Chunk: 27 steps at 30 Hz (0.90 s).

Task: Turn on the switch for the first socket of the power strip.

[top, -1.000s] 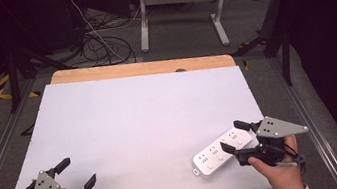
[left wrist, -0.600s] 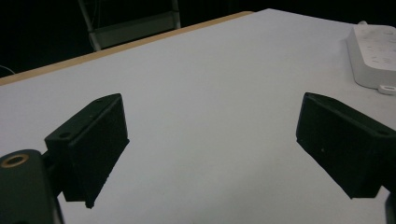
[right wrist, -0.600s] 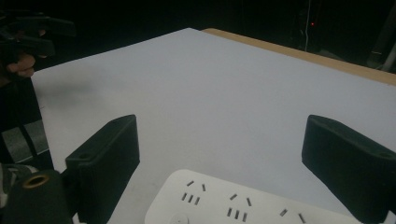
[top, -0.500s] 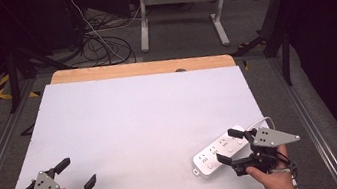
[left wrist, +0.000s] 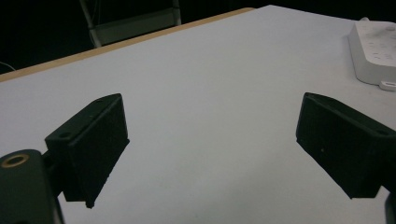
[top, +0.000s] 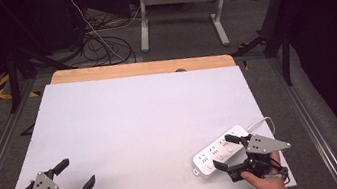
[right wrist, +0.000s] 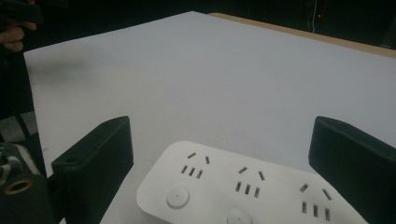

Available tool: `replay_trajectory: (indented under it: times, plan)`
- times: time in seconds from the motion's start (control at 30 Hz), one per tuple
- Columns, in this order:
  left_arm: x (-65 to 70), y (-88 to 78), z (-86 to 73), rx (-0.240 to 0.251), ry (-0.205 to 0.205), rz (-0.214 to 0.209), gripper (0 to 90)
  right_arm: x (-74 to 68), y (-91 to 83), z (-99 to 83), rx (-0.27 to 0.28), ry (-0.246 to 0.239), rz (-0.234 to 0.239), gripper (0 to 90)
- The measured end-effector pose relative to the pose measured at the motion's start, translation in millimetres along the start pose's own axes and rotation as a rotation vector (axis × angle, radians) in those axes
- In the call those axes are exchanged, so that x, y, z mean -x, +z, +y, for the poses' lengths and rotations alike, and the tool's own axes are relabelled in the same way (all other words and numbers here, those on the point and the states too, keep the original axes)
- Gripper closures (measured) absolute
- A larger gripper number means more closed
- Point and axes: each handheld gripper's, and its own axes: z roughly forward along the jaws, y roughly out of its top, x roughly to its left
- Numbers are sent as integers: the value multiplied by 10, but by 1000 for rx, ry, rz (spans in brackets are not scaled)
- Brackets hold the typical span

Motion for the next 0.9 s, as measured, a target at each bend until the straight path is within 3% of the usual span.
replay_trajectory:
  times: [0.4, 0.63, 0.9]
  plan:
    - [-9, -14, -19, -5, 1, 0, 97, -12, 111, -145, -53, -5, -24, 70]
    - [-12, 1, -7, 5, 9, 0, 101, 10, 41, -109, -15, -6, -44, 77]
    - [-16, -13, -1, 24, -13, 2, 100, -9, 17, -83, -25, -40, -54, 78]
